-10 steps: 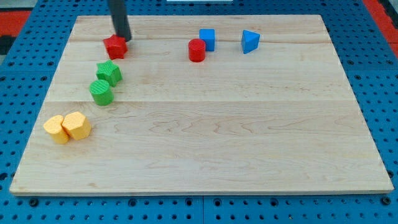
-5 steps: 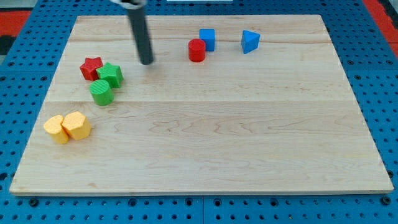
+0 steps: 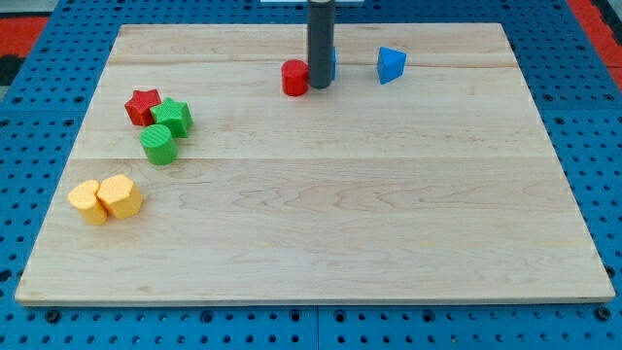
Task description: Slide the red circle to the center left
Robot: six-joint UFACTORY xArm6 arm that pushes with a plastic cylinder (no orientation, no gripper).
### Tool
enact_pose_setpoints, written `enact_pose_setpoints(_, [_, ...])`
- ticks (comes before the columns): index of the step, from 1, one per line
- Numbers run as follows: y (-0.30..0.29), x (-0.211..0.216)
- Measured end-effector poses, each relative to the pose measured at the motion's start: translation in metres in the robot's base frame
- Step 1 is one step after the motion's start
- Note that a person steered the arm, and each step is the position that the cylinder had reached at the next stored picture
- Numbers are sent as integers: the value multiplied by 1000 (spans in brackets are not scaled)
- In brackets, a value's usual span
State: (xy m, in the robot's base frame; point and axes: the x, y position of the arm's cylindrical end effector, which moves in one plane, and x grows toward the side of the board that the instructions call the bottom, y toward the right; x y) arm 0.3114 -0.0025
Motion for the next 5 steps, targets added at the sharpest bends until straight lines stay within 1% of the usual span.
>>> enact_pose_setpoints(1, [-18,-1])
enact_pose_setpoints(2, [-17,-12])
enact_pose_setpoints(3, [-44,-21])
enact_pose_setpoints(5, [-139,-16])
